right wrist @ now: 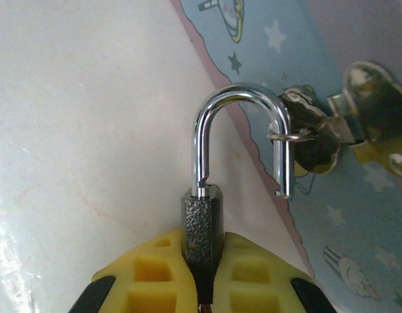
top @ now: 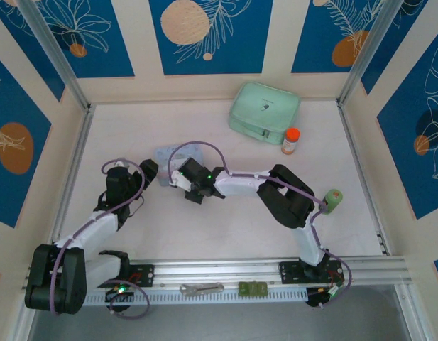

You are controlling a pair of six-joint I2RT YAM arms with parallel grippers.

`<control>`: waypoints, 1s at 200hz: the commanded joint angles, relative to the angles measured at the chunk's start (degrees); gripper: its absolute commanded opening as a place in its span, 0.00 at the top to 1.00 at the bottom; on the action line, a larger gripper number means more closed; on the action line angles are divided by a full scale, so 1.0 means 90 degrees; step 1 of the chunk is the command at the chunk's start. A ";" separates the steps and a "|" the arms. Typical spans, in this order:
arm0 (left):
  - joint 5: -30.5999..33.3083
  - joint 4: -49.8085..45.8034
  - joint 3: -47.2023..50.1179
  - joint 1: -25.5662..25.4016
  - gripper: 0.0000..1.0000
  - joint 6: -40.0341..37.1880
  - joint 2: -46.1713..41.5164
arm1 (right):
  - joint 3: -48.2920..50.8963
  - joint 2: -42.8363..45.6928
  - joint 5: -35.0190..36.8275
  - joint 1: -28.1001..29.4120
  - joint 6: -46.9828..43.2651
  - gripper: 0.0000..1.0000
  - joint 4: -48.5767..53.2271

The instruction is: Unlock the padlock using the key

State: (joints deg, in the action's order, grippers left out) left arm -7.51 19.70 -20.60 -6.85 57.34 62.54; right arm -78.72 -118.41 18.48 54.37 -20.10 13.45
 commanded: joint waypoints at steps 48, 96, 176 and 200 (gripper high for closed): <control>-0.0189 0.0093 0.0111 0.0088 0.11 0.0030 -0.0141 | -0.1100 -0.0469 -0.0863 -0.0162 -0.0466 1.00 0.0709; -0.0173 -0.0010 0.0140 0.0097 0.11 0.0059 -0.0301 | -0.1955 -0.0849 -0.1757 -0.0313 -0.0293 1.00 0.1605; 0.0154 -0.0576 0.0095 0.0241 0.00 -0.0155 -0.0742 | -0.1557 -0.0126 -0.2077 -0.0185 0.0403 1.00 0.1150; 0.0272 -0.0804 0.0009 0.0311 0.00 -0.0276 -0.0823 | -0.0983 0.0459 -0.2054 -0.0153 0.1061 1.00 0.0898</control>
State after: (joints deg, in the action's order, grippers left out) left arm -6.94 15.68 -19.94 -5.30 56.64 56.40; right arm -91.35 -122.37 2.44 52.27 -17.72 24.27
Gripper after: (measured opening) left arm 0.995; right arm 0.076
